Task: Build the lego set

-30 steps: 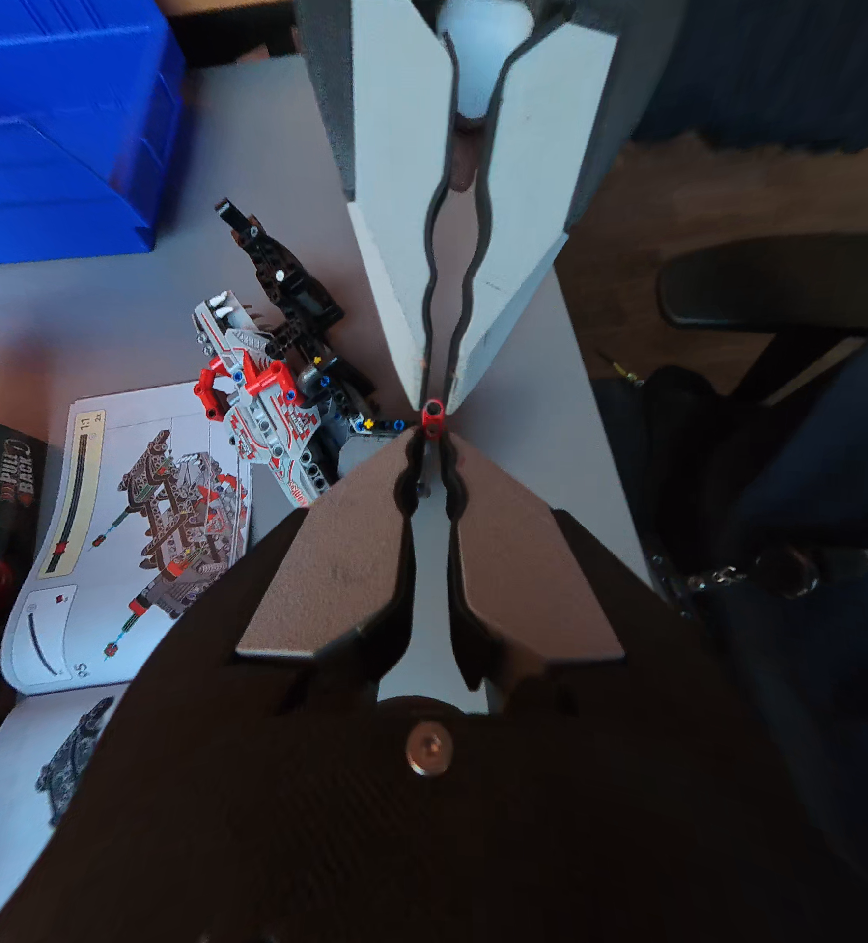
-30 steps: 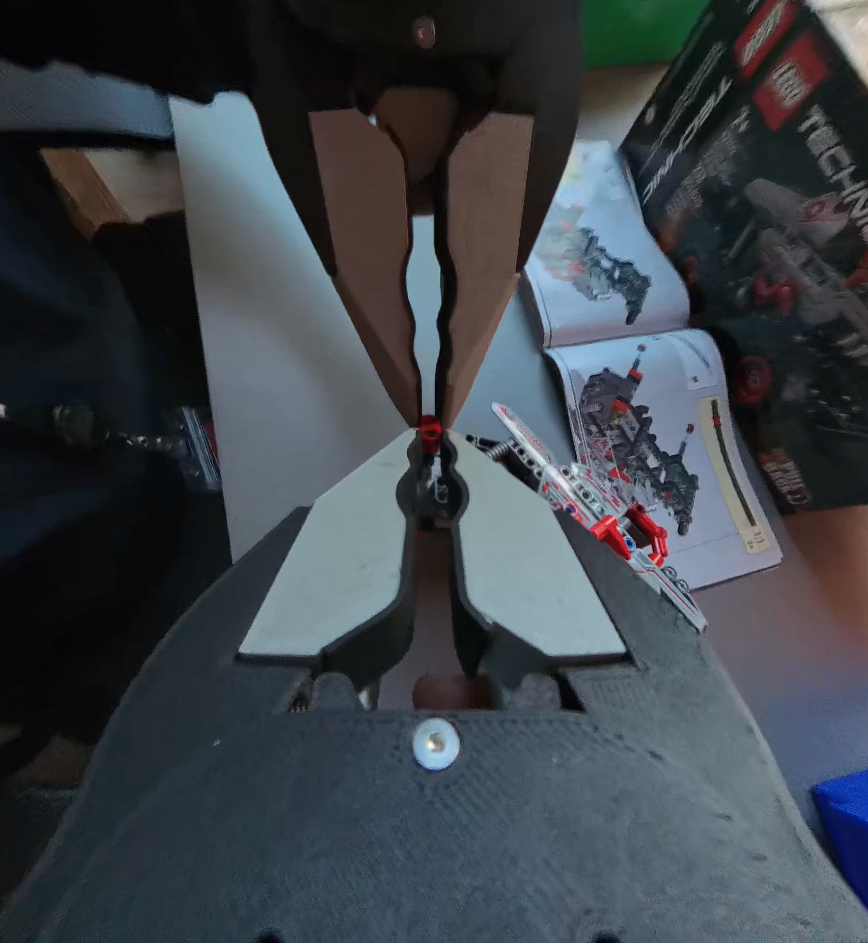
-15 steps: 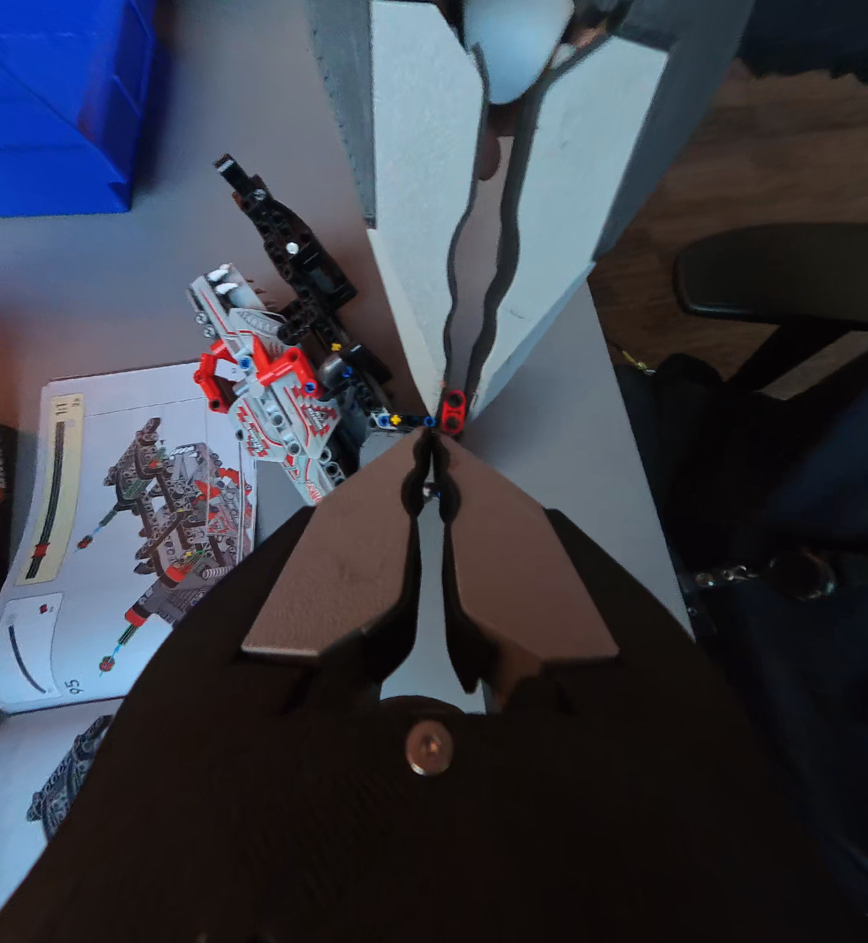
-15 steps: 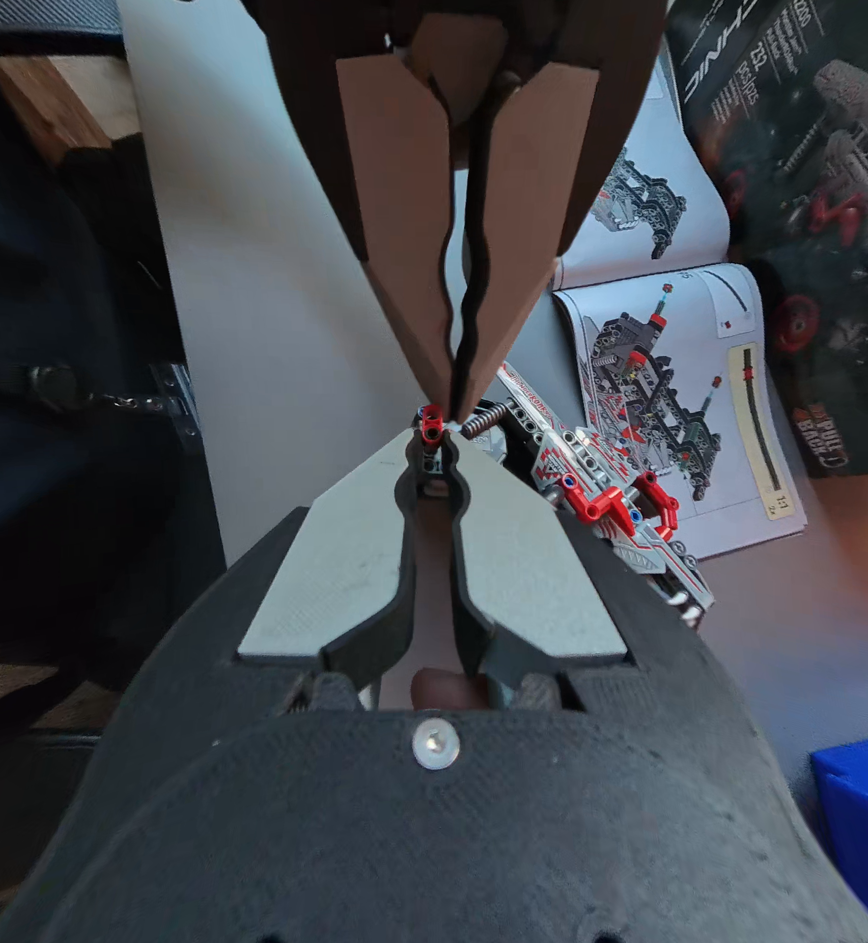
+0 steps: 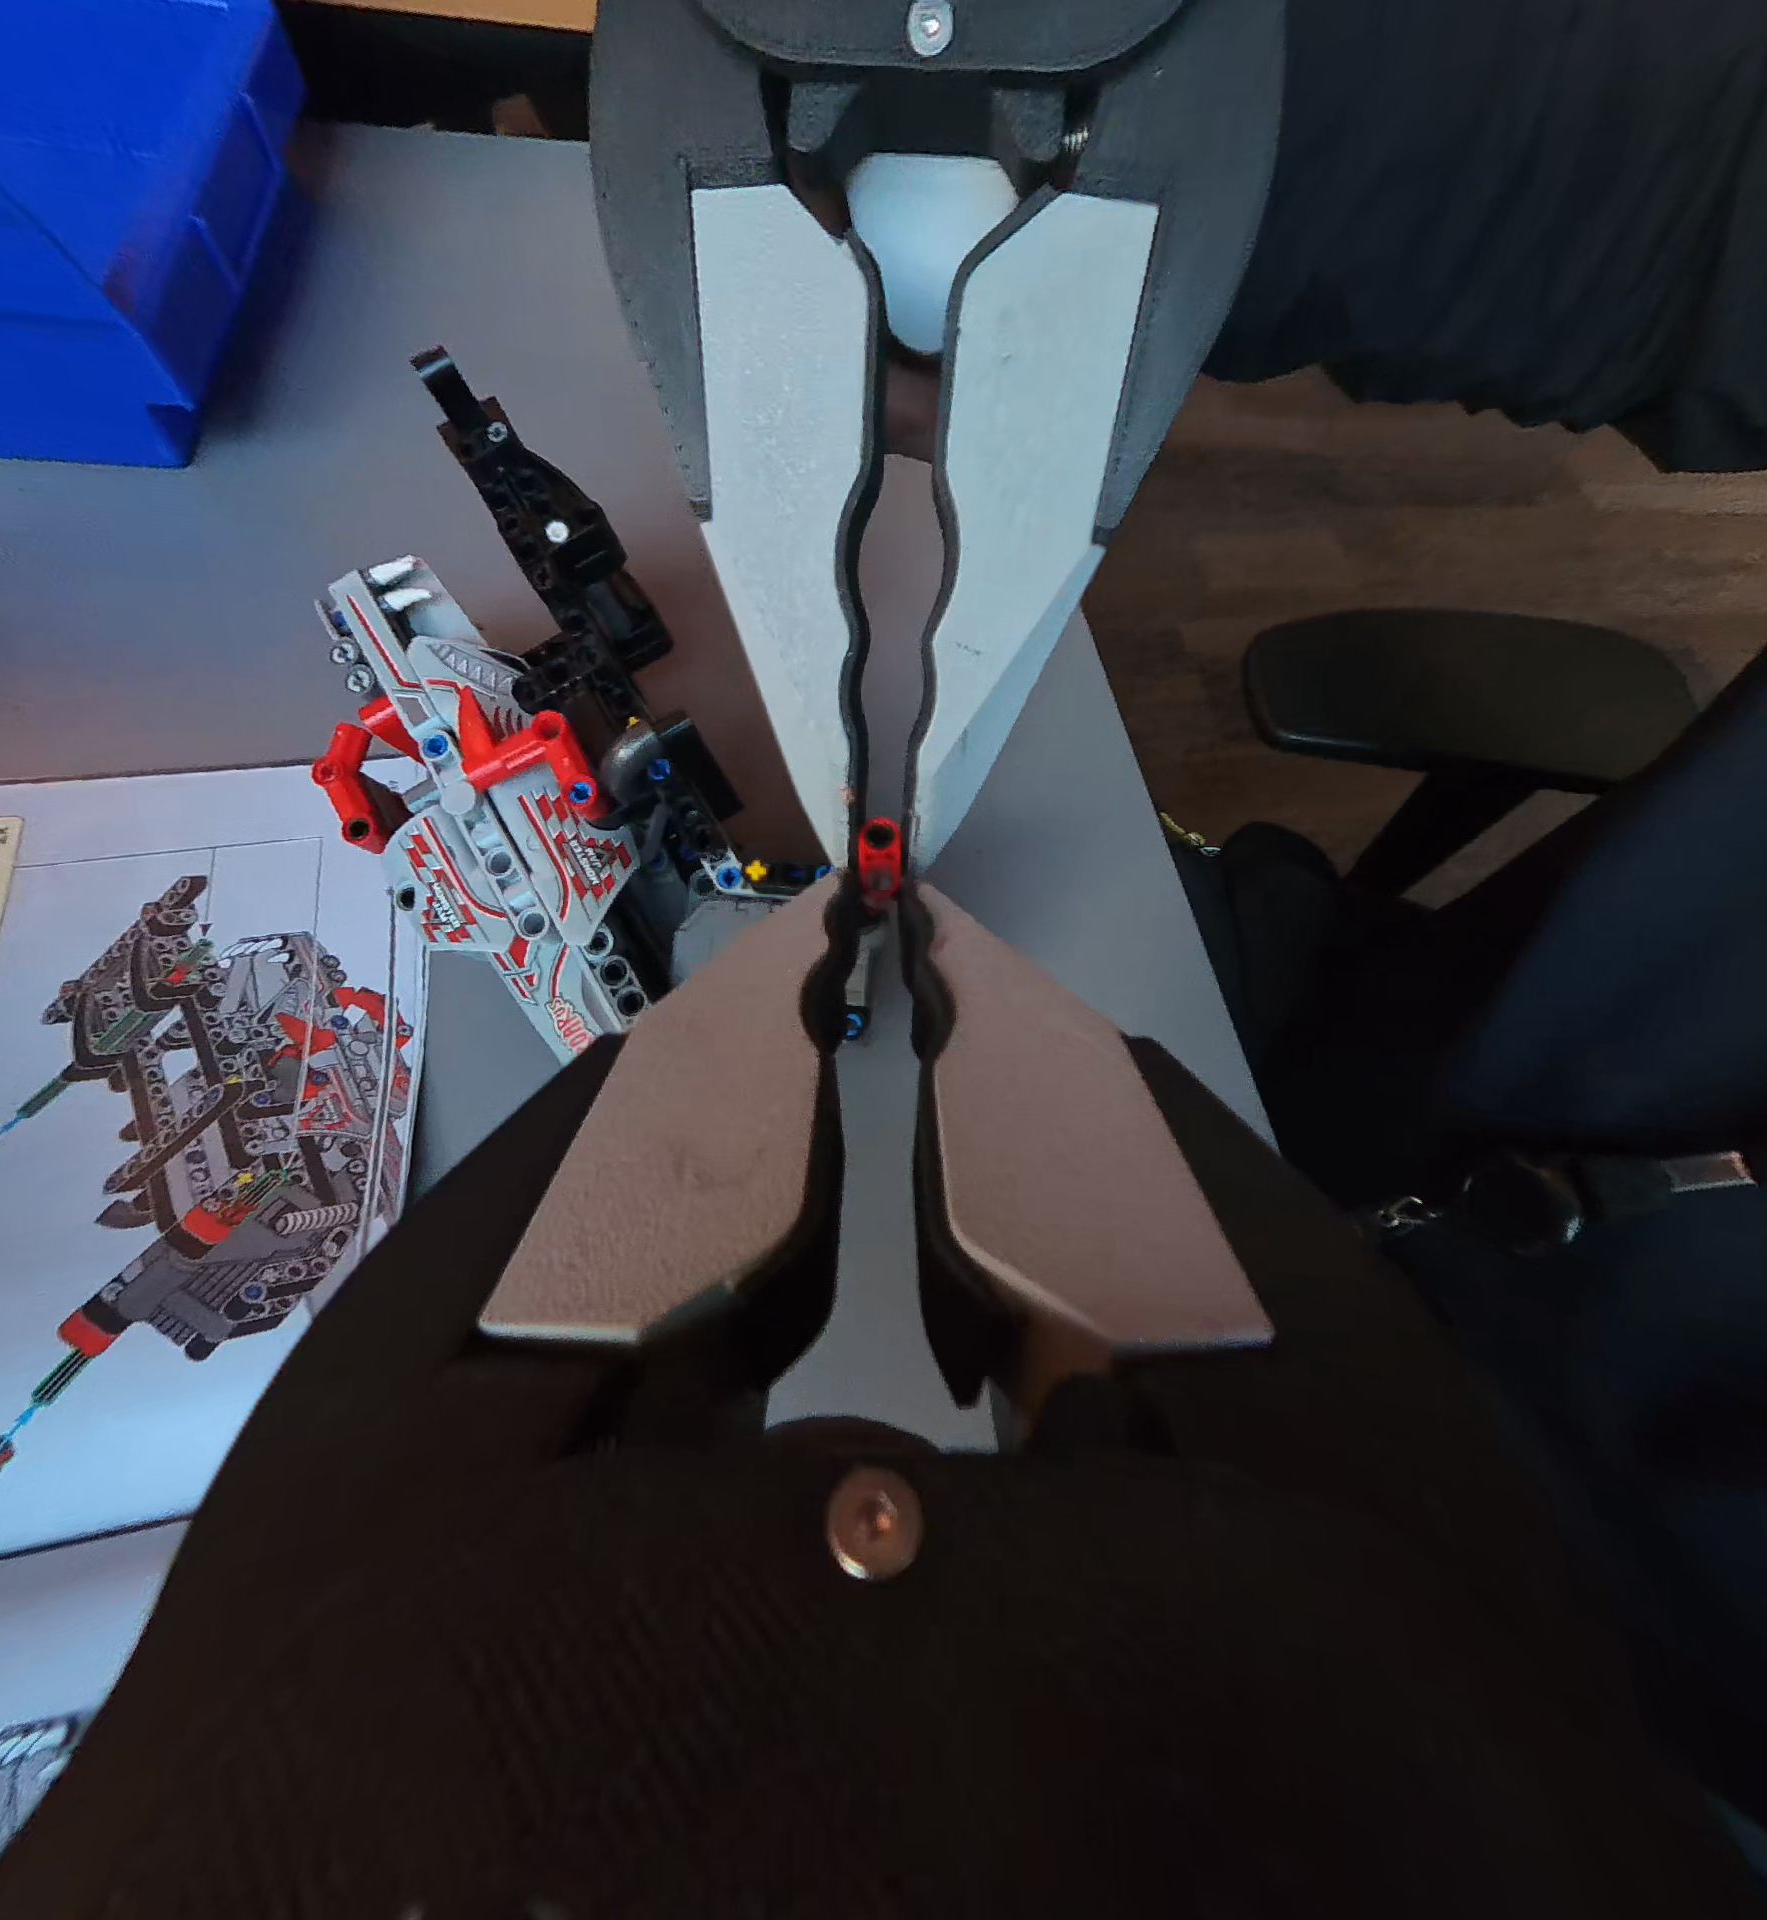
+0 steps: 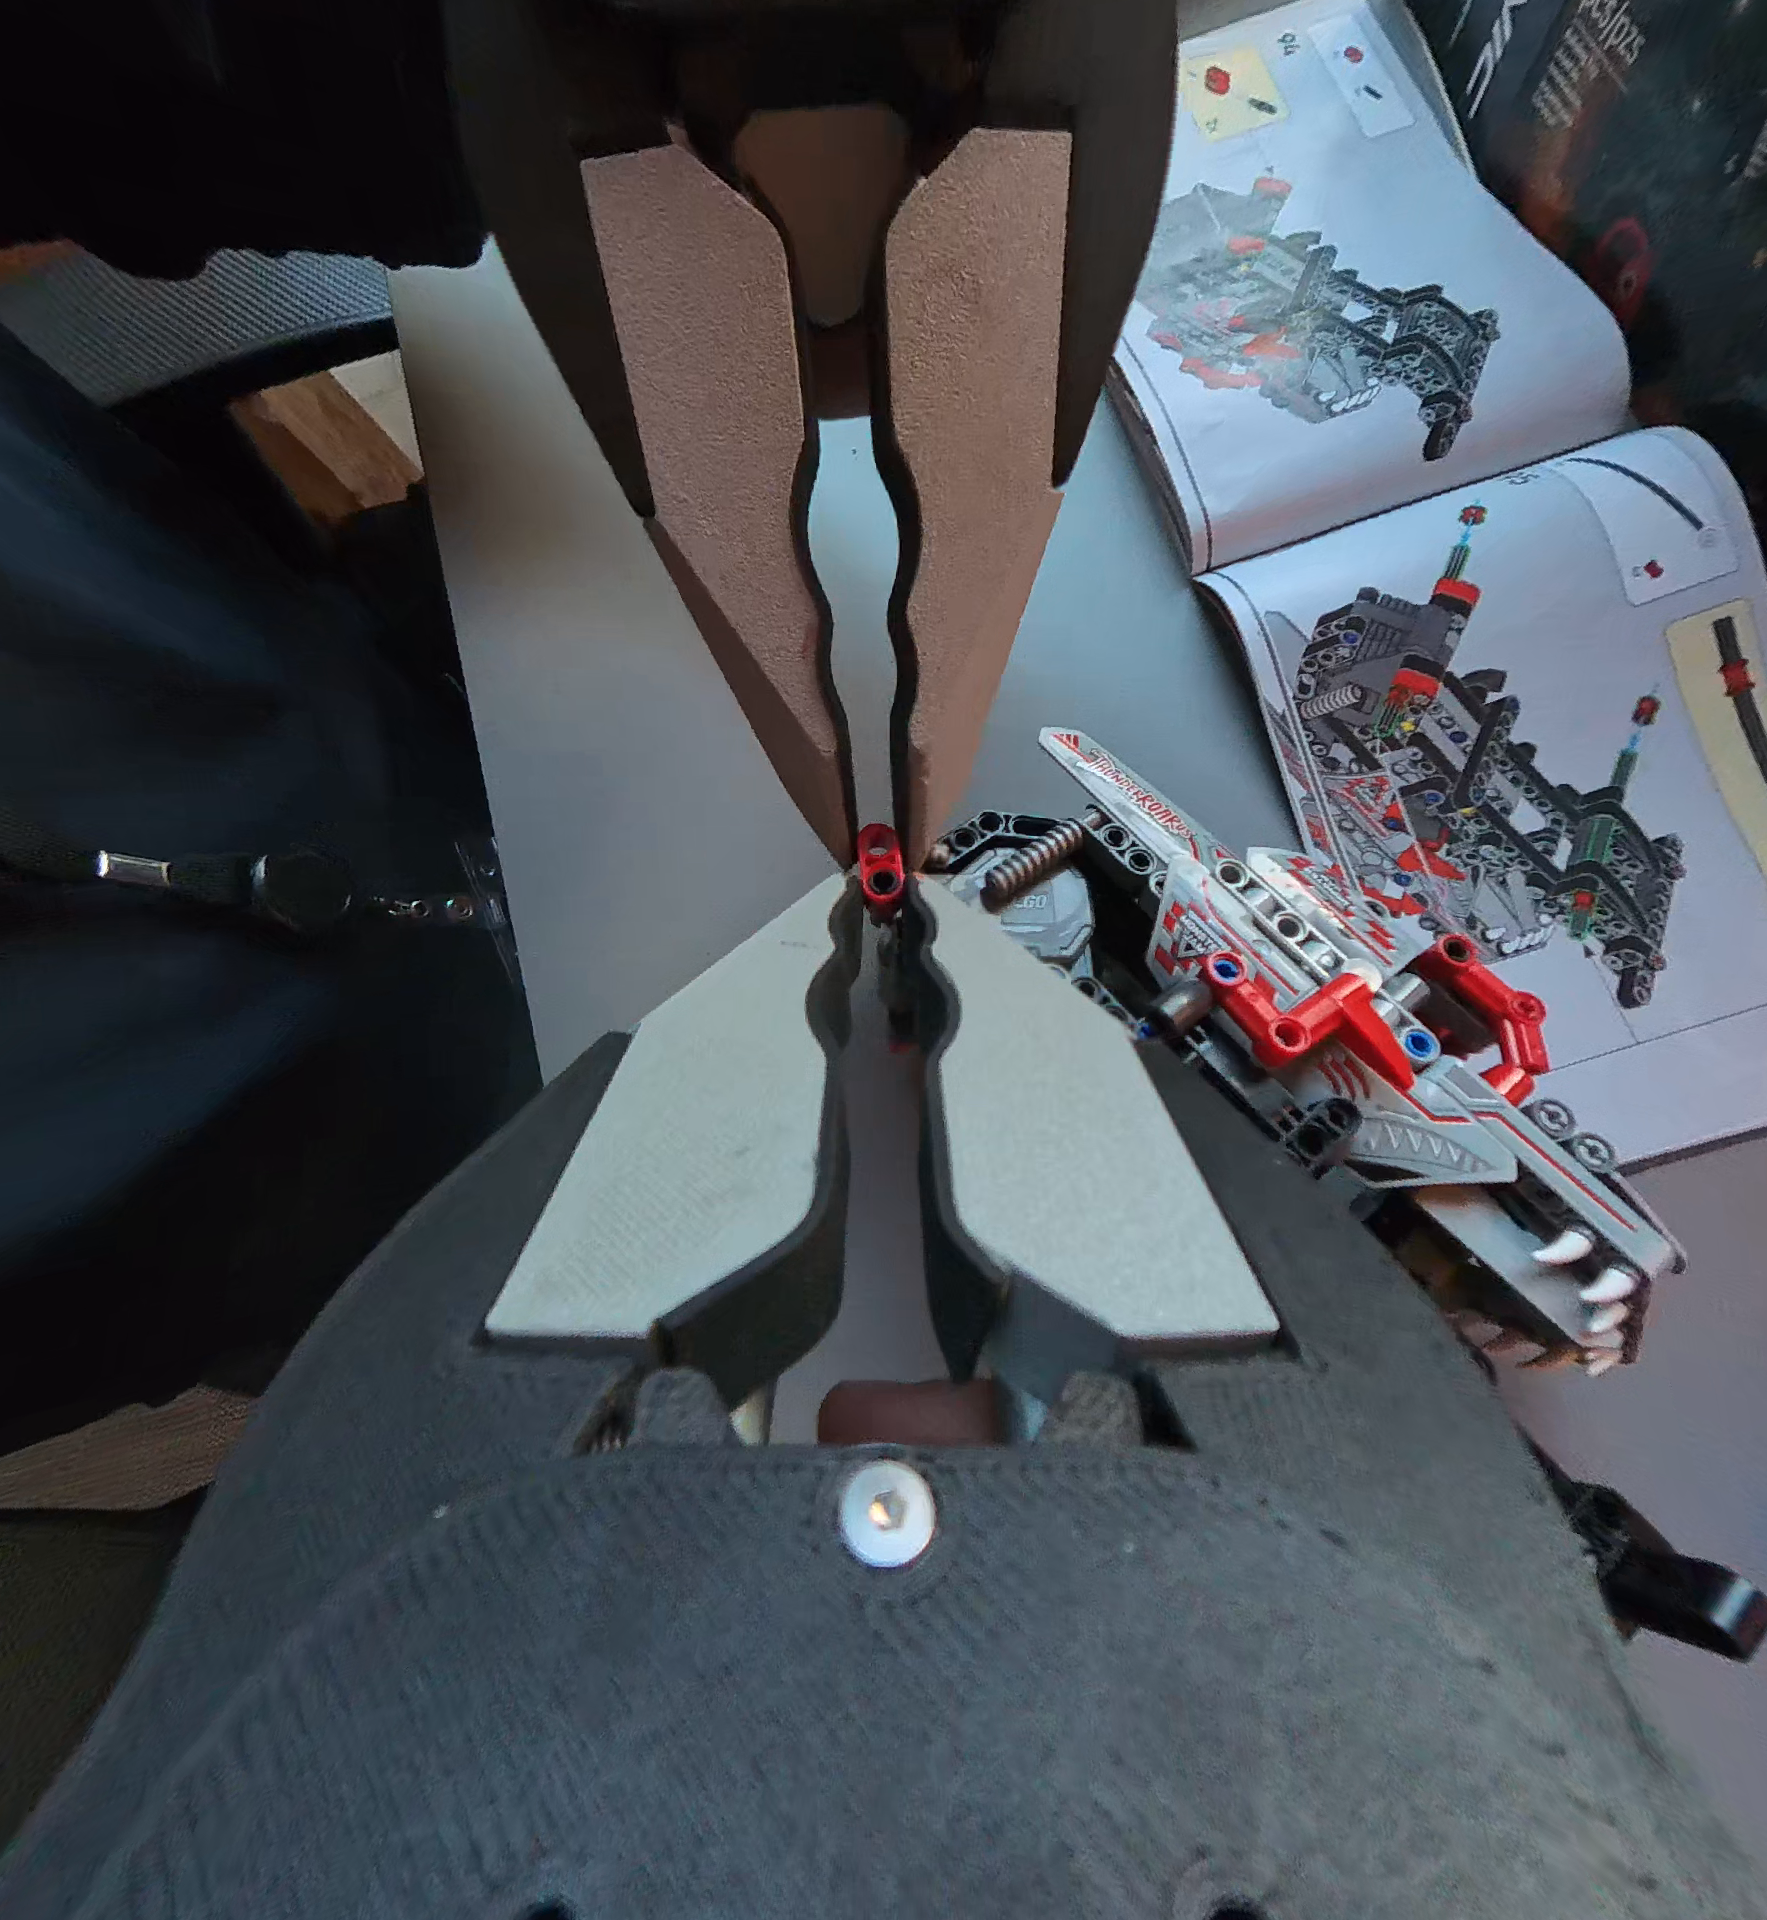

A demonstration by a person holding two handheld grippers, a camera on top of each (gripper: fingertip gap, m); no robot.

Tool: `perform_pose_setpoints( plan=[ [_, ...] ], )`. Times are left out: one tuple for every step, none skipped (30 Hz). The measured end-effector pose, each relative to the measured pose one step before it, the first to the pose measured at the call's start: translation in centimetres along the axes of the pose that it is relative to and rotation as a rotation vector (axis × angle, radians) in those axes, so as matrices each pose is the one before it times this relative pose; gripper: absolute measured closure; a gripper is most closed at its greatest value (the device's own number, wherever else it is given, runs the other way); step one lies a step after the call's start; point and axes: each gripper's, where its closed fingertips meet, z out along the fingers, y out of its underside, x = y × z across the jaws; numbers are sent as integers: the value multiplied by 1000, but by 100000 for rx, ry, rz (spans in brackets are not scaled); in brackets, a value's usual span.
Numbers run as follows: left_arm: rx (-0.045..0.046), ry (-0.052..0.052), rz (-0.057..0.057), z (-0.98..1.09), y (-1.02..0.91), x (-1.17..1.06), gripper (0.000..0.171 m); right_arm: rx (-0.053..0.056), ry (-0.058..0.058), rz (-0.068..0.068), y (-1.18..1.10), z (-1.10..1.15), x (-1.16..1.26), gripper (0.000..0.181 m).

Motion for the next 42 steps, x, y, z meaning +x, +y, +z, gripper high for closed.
perform_pose_setpoints(
  plan=[
    [308,1272,-614,72,33,98,168,-145,421,-476,75,-1,-11,178],
    [290,382,-329,69,8,-10,168,-507,1221,-1160,103,-52,86,178],
    [-577,-126,41,52,106,-74,168,-696,1908,-1084,83,-82,172,177],
    [-1105,-702,295,61,139,-155,168,-417,1530,-812,0,-111,139,177],
    [-767,-210,187,41,74,-66,168,49,796,-794,-81,-121,47,177],
    [-424,245,-145,34,5,-7,168,156,765,-700,-93,-92,57,174],
    [-553,3,43,26,11,-47,168,-454,668,-590,-12,-37,57,176],
    [-296,-514,393,22,-37,-88,168,-1091,570,-954,88,49,5,179],
    [-792,-91,189,38,31,-27,168,-1119,1193,-1431,76,87,56,179],
    [-762,-667,385,56,79,-104,168,-955,1153,-1146,66,65,68,179],
    [-496,-11,291,50,58,-13,168,-732,68,-481,64,50,-29,179],
    [-239,497,-38,38,52,52,168,-481,-318,24,60,39,-40,179],
    [23,-44,-164,37,40,-25,168,-559,-135,415,96,51,35,179],
    [142,-252,-677,42,32,-61,168,-851,315,236,112,51,93,179],
    [489,-788,-1277,38,-9,-161,168,-465,1392,-178,53,15,195,179],
    [1018,-1699,-726,-8,-42,-230,168,-319,1405,-110,31,-39,182,179],
    [651,-2081,183,-55,54,-171,168,-1317,483,-22,161,-36,29,179],
    [-720,-3232,963,5,338,-213,157,-1295,325,-328,149,-30,-34,179],
    [-1647,-3174,1097,150,518,-88,142,-735,-379,-775,56,-21,-194,179],
    [-1100,-1787,1649,252,459,233,138,-828,-524,-796,41,6,-248,179],
    [427,-493,3501,306,209,550,138,-1130,299,-1028,42,38,-127,179],
    [1245,-1597,4542,284,26,398,142,-1059,620,-1007,26,44,-47,179],
    [742,-3159,3939,272,11,67,144,-1186,-90,-403,52,32,-68,179],
    [144,-2794,2578,241,25,-78,144,-1355,-840,64,66,30,-107,179],
    [492,-1150,1174,225,-42,-29,147,-1520,-542,-176,118,44,-31,179],
    [1159,1036,-112,184,-99,140,154,-814,-140,-459,-2,20,11,179],
    [1024,1370,-1367,178,-69,81,157,-967,45,-378,-14,17,16,179],
    [730,-250,-1795,127,-28,-253,158,-1260,485,-414,16,-1,41,179],
    [874,685,-1160,57,-53,-121,159,-1379,1029,-942,9,-3,76,179],
    [780,1206,-742,34,-77,-10,160,-1432,2077,-1487,56,-21,212,179],
    [607,772,-490,43,-41,12,160,-805,348,-943,22,8,5,179],
    [429,466,-173,69,-21,0,159,-444,-1433,275,32,49,-161,179],
    [39,375,165,87,36,31,158,-739,-382,278,121,51,34,179],
    [68,387,411,91,17,35,158,-905,792,-295,177,15,191,179],
    [154,136,386,88,-13,15,157,-576,216,-166,112,-19,87,179],
    [355,122,521,49,-42,-6,157,-210,-258,-183,34,-41,-32,179],
    [221,859,653,2,-33,54,159,-75,-382,-393,23,-40,-75,179],
    [-22,1082,243,-20,-16,55,160,10,-165,-434,-4,-28,-68,179],
    [-18,768,-162,-35,-40,2,160,28,45,-366,-9,-35,-20,179],
    [-433,332,203,-60,12,-43,159,-44,18,-339,26,-38,7,179],
    [-349,-248,1237,-166,-27,-122,151,61,47,-86,22,-56,29,179],
    [410,-191,2593,-342,-158,-135,143,82,54,68,17,-73,51,179]
  ],
)
